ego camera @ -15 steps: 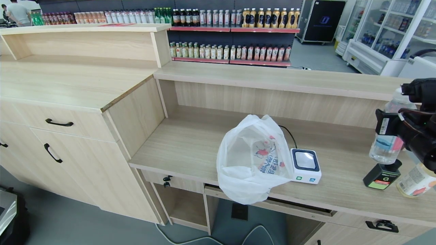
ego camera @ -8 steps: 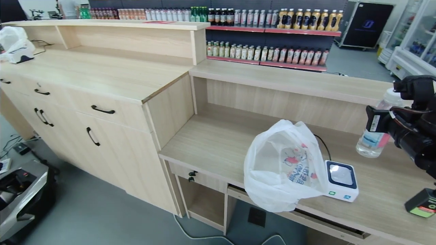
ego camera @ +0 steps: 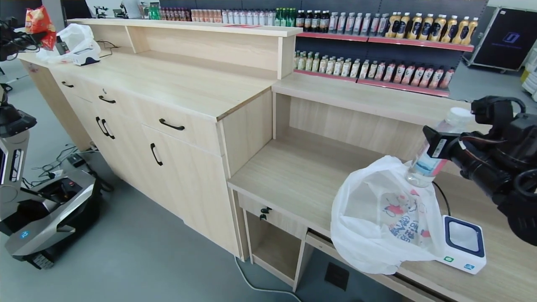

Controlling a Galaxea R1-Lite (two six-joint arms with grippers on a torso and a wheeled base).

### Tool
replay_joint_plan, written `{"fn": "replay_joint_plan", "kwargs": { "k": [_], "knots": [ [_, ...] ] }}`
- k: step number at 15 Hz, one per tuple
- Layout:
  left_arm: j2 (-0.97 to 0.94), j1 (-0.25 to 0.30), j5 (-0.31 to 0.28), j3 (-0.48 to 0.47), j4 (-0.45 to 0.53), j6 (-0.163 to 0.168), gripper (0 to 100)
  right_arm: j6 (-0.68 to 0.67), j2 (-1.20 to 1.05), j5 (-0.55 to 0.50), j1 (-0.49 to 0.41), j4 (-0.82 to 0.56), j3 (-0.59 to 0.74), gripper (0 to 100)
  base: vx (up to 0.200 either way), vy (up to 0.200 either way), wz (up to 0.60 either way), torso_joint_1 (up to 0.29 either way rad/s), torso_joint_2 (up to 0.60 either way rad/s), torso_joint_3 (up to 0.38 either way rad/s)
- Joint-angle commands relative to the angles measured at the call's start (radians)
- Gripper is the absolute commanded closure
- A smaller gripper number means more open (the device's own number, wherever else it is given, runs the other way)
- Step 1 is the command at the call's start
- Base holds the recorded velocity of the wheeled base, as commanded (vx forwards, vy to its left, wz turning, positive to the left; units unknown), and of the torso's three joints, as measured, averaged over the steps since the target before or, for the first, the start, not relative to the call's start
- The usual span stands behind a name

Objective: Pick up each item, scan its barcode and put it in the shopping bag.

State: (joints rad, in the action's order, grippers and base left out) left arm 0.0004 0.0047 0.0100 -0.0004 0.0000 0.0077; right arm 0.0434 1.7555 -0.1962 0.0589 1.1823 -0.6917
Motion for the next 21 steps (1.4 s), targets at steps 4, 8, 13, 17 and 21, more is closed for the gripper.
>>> {"fn": "replay_joint_plan", "kwargs": {
  "k": [4, 8, 13, 17, 21],
  "knots": [
    [0.0, 0.0, 0.001, 0.0, 0.0, 0.0, 100, 0.007, 0.266, 0.021, -0.001, 0.082, -0.06, 100, 0.0, 0.0, 0.0, 0.0, 0.0, 0.0],
    [0.0, 0.0, 0.001, 0.0, 0.0, 0.0, 100, 0.021, 0.34, 0.055, -0.001, 0.092, -0.089, 100, 0.0, 0.0, 0.0, 0.0, 0.0, 0.0],
    [0.0, 0.0, 0.001, 0.0, 0.0, 0.0, 100, 0.049, 0.45, 0.146, 0.01, 0.194, -0.097, 100, 0.0, 0.0, 0.0, 0.0, 0.0, 0.0],
    [0.0, 0.0, 0.001, 0.0, 0.0, 0.0, 100, 0.05, 0.544, 0.159, 0.01, 0.212, -0.173, 100, 0.0, 0.0, 0.0, 0.0, 0.0, 0.0],
    [0.0, 0.0, 0.001, 0.0, 0.0, 0.0, 100, 0.053, 0.599, 0.192, 0.009, 0.226, -0.232, 100, 0.0, 0.0, 0.0, 0.0, 0.0, 0.0]
  ]
}}
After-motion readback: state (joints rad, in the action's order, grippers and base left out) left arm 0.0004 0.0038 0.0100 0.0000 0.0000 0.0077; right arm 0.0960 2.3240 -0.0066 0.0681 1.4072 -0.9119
